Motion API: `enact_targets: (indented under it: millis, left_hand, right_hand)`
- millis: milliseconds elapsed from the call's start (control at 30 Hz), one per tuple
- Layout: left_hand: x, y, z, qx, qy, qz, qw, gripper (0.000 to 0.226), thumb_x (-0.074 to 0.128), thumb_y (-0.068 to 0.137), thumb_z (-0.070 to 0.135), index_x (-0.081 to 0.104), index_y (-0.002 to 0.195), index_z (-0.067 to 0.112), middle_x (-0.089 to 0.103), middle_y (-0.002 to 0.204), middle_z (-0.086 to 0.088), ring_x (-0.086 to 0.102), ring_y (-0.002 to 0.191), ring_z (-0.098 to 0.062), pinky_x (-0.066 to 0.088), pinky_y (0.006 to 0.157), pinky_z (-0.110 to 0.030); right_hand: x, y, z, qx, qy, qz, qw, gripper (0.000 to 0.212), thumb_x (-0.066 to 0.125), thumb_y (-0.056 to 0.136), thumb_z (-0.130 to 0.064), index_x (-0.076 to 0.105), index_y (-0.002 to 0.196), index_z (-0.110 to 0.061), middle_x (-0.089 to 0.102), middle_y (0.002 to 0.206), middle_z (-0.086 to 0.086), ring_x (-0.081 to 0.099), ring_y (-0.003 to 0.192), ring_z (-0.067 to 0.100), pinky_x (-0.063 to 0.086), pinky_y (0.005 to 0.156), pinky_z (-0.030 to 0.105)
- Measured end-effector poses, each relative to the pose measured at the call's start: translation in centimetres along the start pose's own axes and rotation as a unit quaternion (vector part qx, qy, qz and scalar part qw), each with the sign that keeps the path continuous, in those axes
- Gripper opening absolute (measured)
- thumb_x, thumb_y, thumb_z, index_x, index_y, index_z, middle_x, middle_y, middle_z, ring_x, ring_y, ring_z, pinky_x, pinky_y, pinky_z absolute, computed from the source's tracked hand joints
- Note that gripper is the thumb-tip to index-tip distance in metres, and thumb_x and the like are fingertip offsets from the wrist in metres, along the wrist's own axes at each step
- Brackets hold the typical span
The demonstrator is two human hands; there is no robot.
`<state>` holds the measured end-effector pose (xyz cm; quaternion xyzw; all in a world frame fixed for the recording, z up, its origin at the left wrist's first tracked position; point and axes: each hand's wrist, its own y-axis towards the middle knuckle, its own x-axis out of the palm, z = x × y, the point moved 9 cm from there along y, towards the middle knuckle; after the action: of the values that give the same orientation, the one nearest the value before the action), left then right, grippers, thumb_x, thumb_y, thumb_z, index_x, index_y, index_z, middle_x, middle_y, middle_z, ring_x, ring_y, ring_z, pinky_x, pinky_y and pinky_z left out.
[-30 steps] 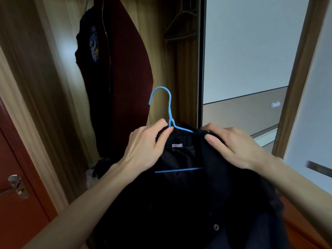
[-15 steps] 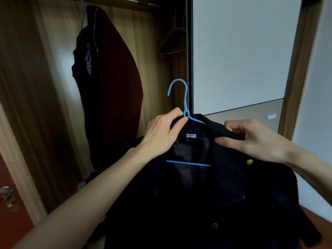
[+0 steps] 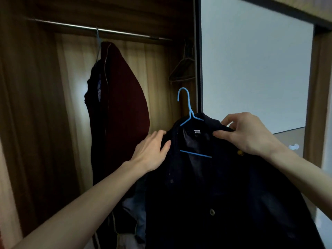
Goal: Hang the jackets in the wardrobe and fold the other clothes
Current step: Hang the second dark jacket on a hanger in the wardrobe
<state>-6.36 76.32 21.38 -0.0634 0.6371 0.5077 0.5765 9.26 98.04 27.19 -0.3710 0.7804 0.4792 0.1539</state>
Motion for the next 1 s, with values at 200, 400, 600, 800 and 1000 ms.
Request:
enact_targets:
  millis: [200,400,600,800,1000]
  left_hand:
    - [-1.8,6.4,-0.3,0.041,0.038,0.038,0.998,0.052,0.037,0.109,0.046,0.038,0.155,0.021,0.053,0.146,0.001,0.051,0.131,-0.020,0.047,0.105,-0.038]
    - [-6.9,14.4,-1.5,0.045,0.136,0.090,0.986,0.035,0.038,0.108,0.034,0.052,0.133,0.014,0.056,0.134,-0.005,0.051,0.128,-0.024,0.037,0.114,-0.035]
    - [-9.1,20.3,-3.8,-0.049,0.413,0.001,0.909,0.029,0.050,0.104,0.026,0.060,0.129,0.015,0.065,0.125,-0.005,0.061,0.116,-0.025,0.046,0.101,-0.037]
    - [-11.5,24.3,-5.4,-0.104,0.292,0.046,0.950,0.027,0.052,0.103,0.025,0.064,0.124,0.013,0.070,0.120,-0.005,0.064,0.114,-0.025,0.048,0.082,-0.033]
    - [-15.0,27.9,-8.2,-0.105,0.258,0.143,0.950,0.040,0.040,0.107,0.034,0.050,0.139,0.012,0.059,0.136,-0.012,0.052,0.128,-0.030,0.044,0.098,-0.041]
  right_hand:
    - [1.0,9.2,-3.4,-0.017,-0.096,0.037,0.995,0.021,0.080,0.086,-0.039,0.072,0.080,-0.020,0.066,0.073,0.000,0.059,0.074,0.021,0.039,0.063,0.032]
    - [1.1,18.0,-5.4,0.000,-0.127,0.093,0.988,0.034,0.083,0.080,-0.038,0.059,0.064,-0.020,0.061,0.068,0.003,0.062,0.075,0.031,0.043,0.061,0.034]
    - [1.9,24.5,-9.2,0.002,-0.136,0.107,0.985,0.030,0.085,0.079,-0.034,0.066,0.071,-0.013,0.057,0.070,0.003,0.059,0.077,0.032,0.041,0.063,0.031]
    - [2.0,30.5,-14.1,-0.009,-0.093,0.137,0.986,0.043,0.088,0.080,-0.032,0.069,0.112,-0.011,0.067,0.110,0.012,0.066,0.104,0.036,0.053,0.077,0.038]
    - [2.4,36.6,-17.4,-0.020,-0.033,0.142,0.989,0.037,0.085,0.085,-0.026,0.063,0.111,-0.012,0.060,0.104,0.009,0.055,0.089,0.027,0.047,0.072,0.037]
